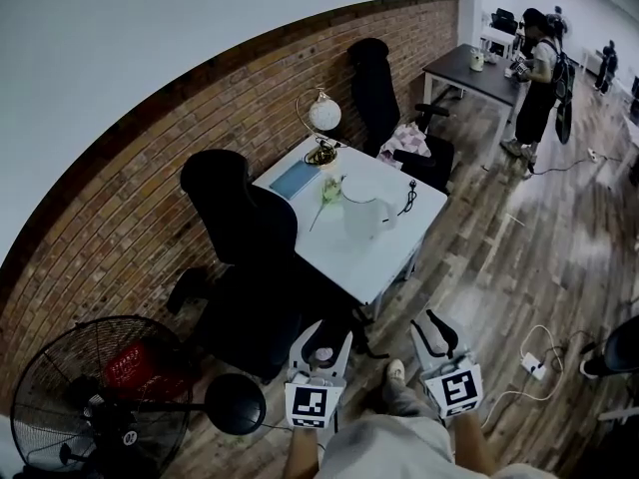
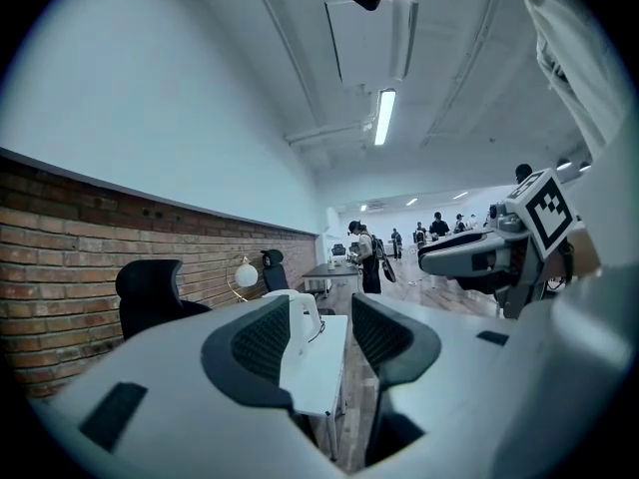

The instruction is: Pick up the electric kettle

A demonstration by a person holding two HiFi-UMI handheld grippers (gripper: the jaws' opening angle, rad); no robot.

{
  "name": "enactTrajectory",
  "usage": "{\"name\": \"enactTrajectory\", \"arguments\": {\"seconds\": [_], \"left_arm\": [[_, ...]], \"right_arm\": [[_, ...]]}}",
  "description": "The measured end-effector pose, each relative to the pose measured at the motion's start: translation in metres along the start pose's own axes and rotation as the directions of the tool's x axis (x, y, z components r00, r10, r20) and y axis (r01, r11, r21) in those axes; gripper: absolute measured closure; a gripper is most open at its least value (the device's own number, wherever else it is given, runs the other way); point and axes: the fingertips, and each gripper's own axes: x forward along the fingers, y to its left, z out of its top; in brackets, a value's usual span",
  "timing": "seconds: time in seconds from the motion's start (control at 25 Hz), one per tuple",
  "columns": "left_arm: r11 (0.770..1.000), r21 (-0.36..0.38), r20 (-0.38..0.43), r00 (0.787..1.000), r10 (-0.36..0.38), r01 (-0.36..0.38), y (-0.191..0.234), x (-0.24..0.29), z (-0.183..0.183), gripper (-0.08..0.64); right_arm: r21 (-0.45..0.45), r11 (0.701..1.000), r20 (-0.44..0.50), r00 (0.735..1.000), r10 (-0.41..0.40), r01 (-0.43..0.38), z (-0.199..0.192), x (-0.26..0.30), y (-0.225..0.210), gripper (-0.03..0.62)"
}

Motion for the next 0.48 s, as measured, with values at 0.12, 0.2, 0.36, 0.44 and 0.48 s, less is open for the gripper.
{"name": "enactTrajectory", "arguments": {"seconds": [0.12,0.2,0.36,0.44,0.48], "left_arm": [[1.0,-0.004,-0.009,1.0,0.01,-0.01,0.005,0.017,-0.003,0.364],[0.999,-0.023,-0.053,0.998,0.023,-0.024,0.009,0.028,-0.011,0.364],[0.999,-0.023,-0.054,0.998,0.041,-0.042,0.015,0.054,-0.013,0.364],[0.998,-0.025,-0.06,0.997,0.051,-0.052,0.017,0.067,-0.015,0.364],[0.998,-0.03,-0.071,0.996,0.058,-0.06,0.019,0.073,-0.017,0.363]], "right_arm": [[0.004,1.0,-0.004,1.0,0.011,-0.011,-0.004,0.015,-0.012,0.477],[0.007,1.0,-0.006,1.0,0.02,-0.019,-0.007,0.025,-0.021,0.477],[0.016,0.999,-0.009,0.999,0.041,-0.041,-0.013,0.046,-0.041,0.477],[0.024,0.998,-0.012,0.998,0.054,-0.053,-0.017,0.056,-0.051,0.477],[0.023,0.998,-0.015,0.998,0.061,-0.061,-0.018,0.061,-0.056,0.477]]}}
